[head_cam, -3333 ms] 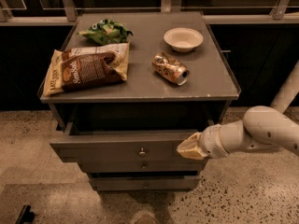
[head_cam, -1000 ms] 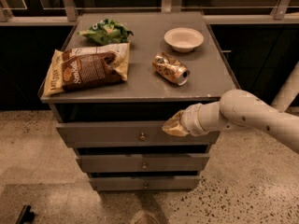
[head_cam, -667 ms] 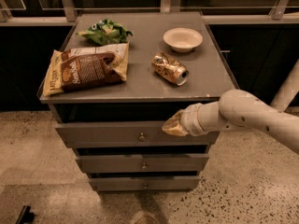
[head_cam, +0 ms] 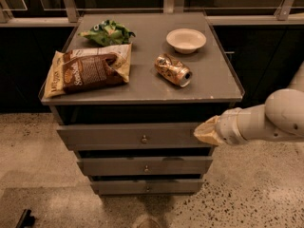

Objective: Close top drawer

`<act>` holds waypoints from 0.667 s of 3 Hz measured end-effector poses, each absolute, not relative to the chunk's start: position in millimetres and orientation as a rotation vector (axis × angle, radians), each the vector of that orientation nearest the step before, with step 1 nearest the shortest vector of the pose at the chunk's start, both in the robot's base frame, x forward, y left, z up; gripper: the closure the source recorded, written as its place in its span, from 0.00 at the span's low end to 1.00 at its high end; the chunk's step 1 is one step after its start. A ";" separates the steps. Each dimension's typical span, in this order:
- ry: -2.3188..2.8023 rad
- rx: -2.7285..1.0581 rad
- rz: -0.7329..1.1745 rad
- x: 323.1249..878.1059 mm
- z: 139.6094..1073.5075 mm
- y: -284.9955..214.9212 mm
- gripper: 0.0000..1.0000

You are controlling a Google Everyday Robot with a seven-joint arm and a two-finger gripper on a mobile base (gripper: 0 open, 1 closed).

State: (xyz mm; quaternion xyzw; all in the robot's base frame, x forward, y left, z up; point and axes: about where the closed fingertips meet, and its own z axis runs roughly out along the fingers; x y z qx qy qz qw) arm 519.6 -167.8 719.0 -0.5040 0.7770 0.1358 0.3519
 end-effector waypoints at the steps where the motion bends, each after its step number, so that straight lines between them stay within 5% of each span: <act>1: 2.009 -1.305 0.327 515.4 727.5 -170.9 0.81; 2: 2.009 -1.305 0.328 515.5 727.2 -170.6 0.58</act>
Offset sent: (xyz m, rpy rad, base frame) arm -0.0058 -0.0052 0.0102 -0.0152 -0.0148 -0.0110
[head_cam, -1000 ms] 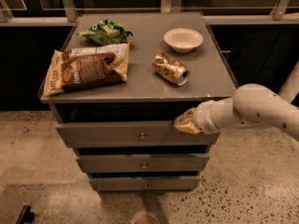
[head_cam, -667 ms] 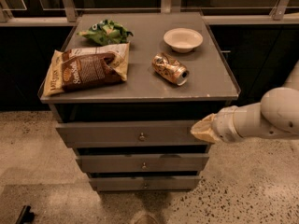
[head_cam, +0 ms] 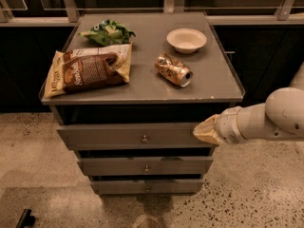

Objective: Close top drawer

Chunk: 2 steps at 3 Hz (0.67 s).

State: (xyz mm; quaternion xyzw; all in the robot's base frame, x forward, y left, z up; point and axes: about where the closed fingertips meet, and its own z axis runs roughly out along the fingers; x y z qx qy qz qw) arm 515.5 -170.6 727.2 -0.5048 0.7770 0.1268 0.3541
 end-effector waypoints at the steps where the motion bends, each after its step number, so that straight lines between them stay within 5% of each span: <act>1: 2.009 -1.305 0.328 515.5 727.2 -170.5 0.34; 2: 2.008 -1.305 0.328 515.5 727.2 -170.5 0.11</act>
Offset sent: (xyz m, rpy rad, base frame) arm 0.0000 0.0000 0.0000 0.0000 0.0000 0.0001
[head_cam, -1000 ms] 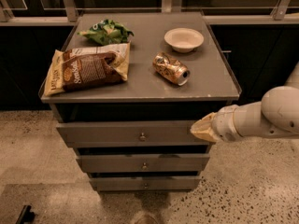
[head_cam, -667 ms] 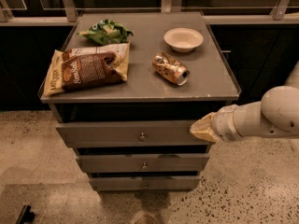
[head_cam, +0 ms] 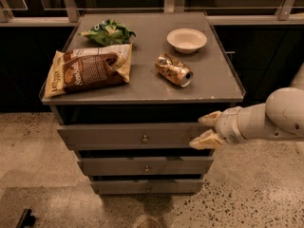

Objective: Close top drawer

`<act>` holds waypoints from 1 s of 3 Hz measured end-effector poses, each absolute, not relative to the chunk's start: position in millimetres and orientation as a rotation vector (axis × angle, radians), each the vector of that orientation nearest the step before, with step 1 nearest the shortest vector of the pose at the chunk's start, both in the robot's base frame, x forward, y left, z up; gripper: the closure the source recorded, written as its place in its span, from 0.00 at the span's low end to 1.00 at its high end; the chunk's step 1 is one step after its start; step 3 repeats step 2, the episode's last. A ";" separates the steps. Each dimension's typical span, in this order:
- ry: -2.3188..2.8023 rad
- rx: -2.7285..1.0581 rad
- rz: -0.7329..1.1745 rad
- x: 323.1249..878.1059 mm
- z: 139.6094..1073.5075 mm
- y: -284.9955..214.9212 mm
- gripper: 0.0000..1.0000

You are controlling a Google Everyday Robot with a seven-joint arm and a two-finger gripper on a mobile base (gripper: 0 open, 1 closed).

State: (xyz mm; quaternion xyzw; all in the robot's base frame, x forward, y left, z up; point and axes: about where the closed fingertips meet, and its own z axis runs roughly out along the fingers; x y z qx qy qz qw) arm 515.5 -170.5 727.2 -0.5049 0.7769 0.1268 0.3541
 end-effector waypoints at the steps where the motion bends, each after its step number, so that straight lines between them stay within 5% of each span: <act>1: 2.008 -1.305 0.328 515.5 727.2 -170.5 0.00; 3: 2.008 -1.305 0.328 515.5 727.2 -170.5 0.00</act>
Offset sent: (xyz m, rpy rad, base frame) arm 0.0000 0.0000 0.0000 0.0000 0.0000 0.0000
